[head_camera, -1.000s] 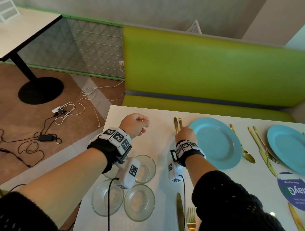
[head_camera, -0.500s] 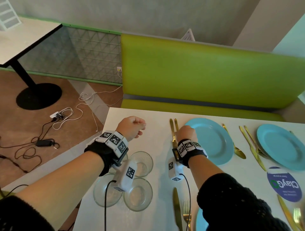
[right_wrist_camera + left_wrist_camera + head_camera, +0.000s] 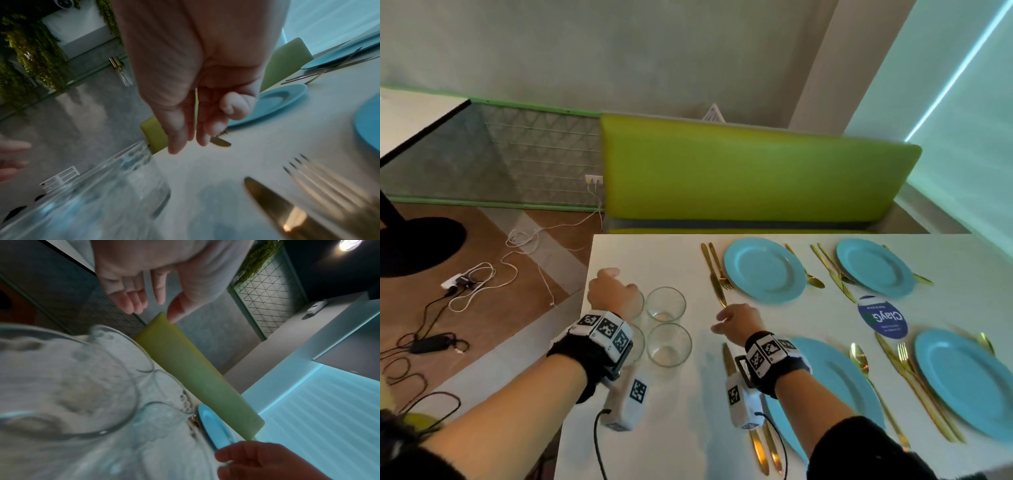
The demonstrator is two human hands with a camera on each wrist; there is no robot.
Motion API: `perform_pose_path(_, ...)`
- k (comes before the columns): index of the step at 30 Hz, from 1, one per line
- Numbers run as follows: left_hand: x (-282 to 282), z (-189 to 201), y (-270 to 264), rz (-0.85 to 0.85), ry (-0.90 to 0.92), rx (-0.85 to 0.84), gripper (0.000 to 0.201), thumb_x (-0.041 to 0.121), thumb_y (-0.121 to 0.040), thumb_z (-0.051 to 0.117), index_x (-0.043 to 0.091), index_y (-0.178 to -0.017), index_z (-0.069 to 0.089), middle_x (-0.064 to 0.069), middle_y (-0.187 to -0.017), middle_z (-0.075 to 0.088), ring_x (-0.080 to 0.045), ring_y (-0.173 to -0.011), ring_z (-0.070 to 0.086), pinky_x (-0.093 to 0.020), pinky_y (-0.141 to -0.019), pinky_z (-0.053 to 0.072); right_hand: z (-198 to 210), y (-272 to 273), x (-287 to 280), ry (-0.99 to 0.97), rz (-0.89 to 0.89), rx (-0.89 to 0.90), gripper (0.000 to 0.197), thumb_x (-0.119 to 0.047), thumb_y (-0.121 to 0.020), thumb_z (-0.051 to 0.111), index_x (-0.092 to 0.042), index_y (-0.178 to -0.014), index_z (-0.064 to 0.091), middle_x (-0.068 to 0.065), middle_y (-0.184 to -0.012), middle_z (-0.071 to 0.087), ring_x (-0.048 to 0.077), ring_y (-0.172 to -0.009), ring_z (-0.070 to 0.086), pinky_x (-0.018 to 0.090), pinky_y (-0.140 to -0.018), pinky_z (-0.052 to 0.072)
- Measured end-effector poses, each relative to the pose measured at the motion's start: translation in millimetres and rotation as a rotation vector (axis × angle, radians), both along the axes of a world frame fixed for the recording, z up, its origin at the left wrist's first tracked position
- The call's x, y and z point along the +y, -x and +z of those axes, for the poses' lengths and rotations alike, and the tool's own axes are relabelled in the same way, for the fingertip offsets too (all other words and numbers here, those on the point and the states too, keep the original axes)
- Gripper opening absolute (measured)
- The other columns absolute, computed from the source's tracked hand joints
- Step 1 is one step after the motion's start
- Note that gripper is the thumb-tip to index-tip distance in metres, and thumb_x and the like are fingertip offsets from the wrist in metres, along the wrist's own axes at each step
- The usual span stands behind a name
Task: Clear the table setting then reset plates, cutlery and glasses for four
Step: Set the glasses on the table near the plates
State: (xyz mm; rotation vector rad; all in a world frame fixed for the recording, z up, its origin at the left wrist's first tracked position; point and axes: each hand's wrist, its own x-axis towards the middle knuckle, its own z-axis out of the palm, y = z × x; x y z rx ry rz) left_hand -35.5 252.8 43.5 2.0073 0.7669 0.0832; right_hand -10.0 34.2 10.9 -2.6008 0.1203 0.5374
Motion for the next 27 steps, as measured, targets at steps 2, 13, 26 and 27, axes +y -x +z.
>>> perform_pose_path(2, 15, -7, 18, 0.067, -0.012, 0.035, 0.045, 0.002, -0.085, 0.049, 0.001, -0.13, 0.048, -0.023, -0.137, 0.045, -0.038, -0.124, 0.045, -0.04, -0.104, 0.036, -4, 24, 6, -0.009, 0.02, 0.038, 0.037, -0.028, -0.08, 0.073, -0.016, -0.114, 0.065, 0.004, -0.118, 0.065, 0.017, -0.109, 0.061, 0.022, -0.095, 0.046)
perform_pose_path(13, 50, -74, 73, -0.299, -0.005, 0.417, 0.087, 0.006, -0.07, 0.072, 0.012, -0.145, 0.027, -0.015, -0.143, 0.042, -0.031, -0.13, 0.044, -0.041, -0.106, 0.041, -28, 67, 41, -0.126, 0.053, 0.087, 0.091, -0.029, -0.068, 0.082, -0.021, -0.143, 0.032, 0.004, -0.131, 0.055, 0.02, -0.124, 0.048, 0.031, -0.102, 0.042)
perform_pose_path(26, 22, -94, 85, -0.235, 0.101, 0.169, 0.102, 0.025, -0.053, 0.091, 0.014, -0.139, 0.038, -0.004, -0.143, 0.047, -0.023, -0.13, 0.047, -0.032, -0.105, 0.038, -62, 75, 61, -0.331, -0.07, -0.029, 0.086, -0.031, -0.06, 0.087, -0.021, -0.132, 0.041, -0.001, -0.13, 0.055, 0.019, -0.12, 0.052, 0.026, -0.097, 0.042)
perform_pose_path(27, 22, -94, 85, -0.221, 0.105, 0.168, 0.1, 0.024, -0.054, 0.09, 0.014, -0.139, 0.038, -0.004, -0.143, 0.046, -0.023, -0.131, 0.046, -0.031, -0.105, 0.037, -64, 75, 62, -0.326, -0.075, -0.042, 0.084, -0.031, -0.061, 0.086, -0.021, -0.131, 0.042, -0.001, -0.128, 0.056, 0.019, -0.118, 0.053, 0.025, -0.095, 0.042)
